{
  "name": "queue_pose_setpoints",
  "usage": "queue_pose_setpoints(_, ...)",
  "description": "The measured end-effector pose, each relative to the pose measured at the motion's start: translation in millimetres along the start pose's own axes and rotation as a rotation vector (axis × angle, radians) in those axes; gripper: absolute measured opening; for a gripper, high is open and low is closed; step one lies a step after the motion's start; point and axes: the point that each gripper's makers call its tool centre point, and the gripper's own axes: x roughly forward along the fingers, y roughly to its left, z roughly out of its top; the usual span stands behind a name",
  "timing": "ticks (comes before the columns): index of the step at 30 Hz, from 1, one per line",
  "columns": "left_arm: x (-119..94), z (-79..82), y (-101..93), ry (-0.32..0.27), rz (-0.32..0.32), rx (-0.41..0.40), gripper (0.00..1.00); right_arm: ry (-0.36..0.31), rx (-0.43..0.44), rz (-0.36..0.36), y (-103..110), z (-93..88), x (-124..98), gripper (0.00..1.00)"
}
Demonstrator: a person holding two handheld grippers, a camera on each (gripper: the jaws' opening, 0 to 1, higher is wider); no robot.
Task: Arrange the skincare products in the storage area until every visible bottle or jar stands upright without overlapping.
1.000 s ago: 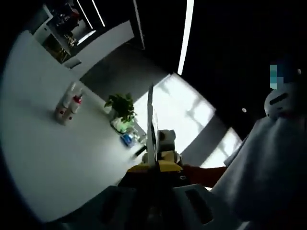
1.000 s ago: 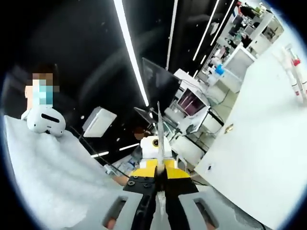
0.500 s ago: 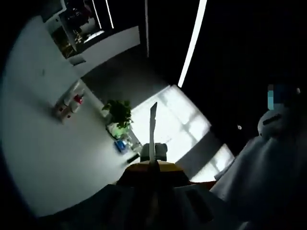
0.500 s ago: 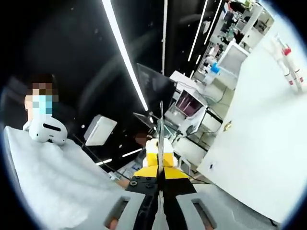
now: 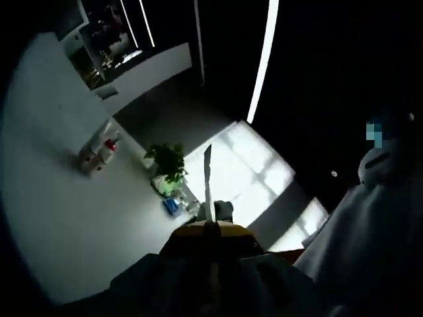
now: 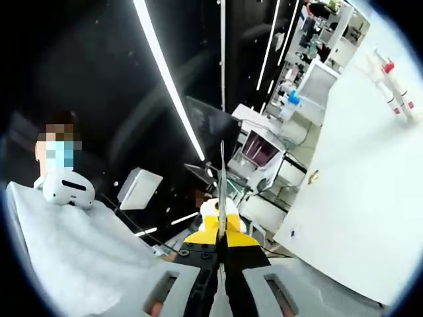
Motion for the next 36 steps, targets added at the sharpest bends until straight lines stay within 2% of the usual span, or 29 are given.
queue_pose_setpoints(4, 4.7, -20.8, 0.8, 0.107, 0.005, 0.023, 0.04, -0.018, 0.008, -0.011, -2.6, 2.9, 0.0, 0.0)
queue_pose_setpoints(6, 6.7, -33.2, 2.2, 0.169, 0.009, 0.024, 0.0, -0.022, 0.009, -0.009, -2.3, 3.3, 0.8, 0.0)
queue_pose_setpoints(10, 5.9, -27.5, -0.9, 0.14, -0.009, 0.005, 0.0, -0.029, 0.002, -0.002, -1.6, 4.2, 2.4, 0.0)
queue_pose_setpoints(13, 3.7, -24.1, 0.5, 0.128, -0.003, 0.011, 0.0, -0.039, -0.06, -0.001, 0.3, 3.6, 6.5, 0.0)
queue_pose_setpoints(16, 3.6, -20.7, 1.9, 0.109, 0.001, -0.006, 0.0, 0.035, -0.079, 0.001, -0.7, -10.0, 10.4, 0.0)
queue_pose_setpoints(19, 3.3, -19.2, 2.5, 0.101, 0.003, -0.027, 0.0, 0.109, -0.115, -0.033, -6.5, -24.6, 15.8, 0.0)
queue_pose_setpoints(20, 2.6, -20.8, 4.1, 0.111, 0.011, -0.027, 0.0, 0.1, -0.113, -0.016, -3.2, -24.0, 17.2, 0.0)
queue_pose_setpoints(26, 5.4, -21.5, 3.5, 0.108, -0.007, -0.057, 0.0, 0.102, -0.097, -0.016, -4.3, -21.2, 11.6, 0.0)
queue_pose_setpoints(31, 8.6, -31.0, 1.1, 0.152, -0.013, -0.023, 0.01, 0.091, -0.091, -0.007, -3.0, -19.5, 11.8, 0.0)
queue_pose_setpoints(36, 7.4, -32.1, 0.7, 0.161, -0.02, -0.052, 0.0, 0.082, -0.09, 0.0, -2.8, -17.9, 11.6, 0.0)
